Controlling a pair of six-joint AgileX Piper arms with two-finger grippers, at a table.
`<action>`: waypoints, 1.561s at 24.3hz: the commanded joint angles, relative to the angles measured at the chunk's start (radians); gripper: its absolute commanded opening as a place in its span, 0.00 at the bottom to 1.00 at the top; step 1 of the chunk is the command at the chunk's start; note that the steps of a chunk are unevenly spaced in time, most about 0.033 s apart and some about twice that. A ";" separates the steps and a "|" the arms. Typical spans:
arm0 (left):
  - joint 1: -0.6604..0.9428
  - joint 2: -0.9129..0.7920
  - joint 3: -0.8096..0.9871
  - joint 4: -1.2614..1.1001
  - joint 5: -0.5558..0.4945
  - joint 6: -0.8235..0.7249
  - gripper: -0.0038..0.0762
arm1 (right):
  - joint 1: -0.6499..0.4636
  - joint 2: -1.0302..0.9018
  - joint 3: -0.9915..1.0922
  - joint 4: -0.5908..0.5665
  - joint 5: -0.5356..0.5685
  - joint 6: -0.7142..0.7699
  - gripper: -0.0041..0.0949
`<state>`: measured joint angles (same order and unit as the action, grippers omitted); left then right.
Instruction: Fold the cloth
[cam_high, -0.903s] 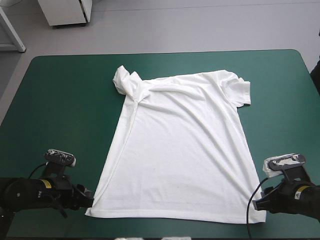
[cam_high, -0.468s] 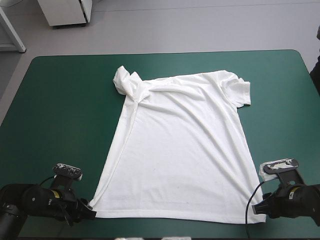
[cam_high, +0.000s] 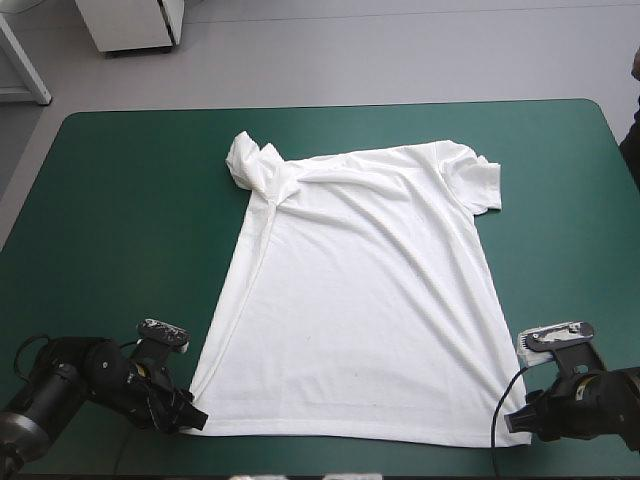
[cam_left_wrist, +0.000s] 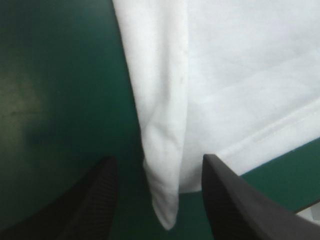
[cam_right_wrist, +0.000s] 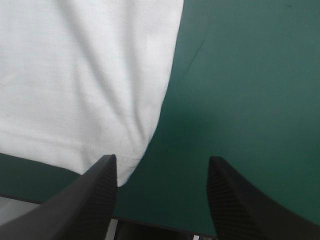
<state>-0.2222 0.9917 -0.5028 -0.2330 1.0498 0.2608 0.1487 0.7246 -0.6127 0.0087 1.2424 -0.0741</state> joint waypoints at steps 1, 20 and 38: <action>-0.035 0.033 -0.021 -0.027 -0.021 -0.015 0.51 | 0.002 0.006 -0.024 -0.009 0.008 -0.012 0.56; -0.043 0.129 -0.024 -0.060 -0.037 -0.028 0.04 | 0.002 0.251 -0.024 0.059 -0.018 -0.040 0.56; -0.043 0.129 -0.145 -0.051 -0.012 -0.016 0.04 | 0.002 0.445 -0.023 0.128 -0.090 -0.051 0.40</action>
<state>-0.2556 1.1328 -0.6030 -0.2625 1.0337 0.2428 0.1487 1.1729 -0.6127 0.1143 1.1431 -0.1125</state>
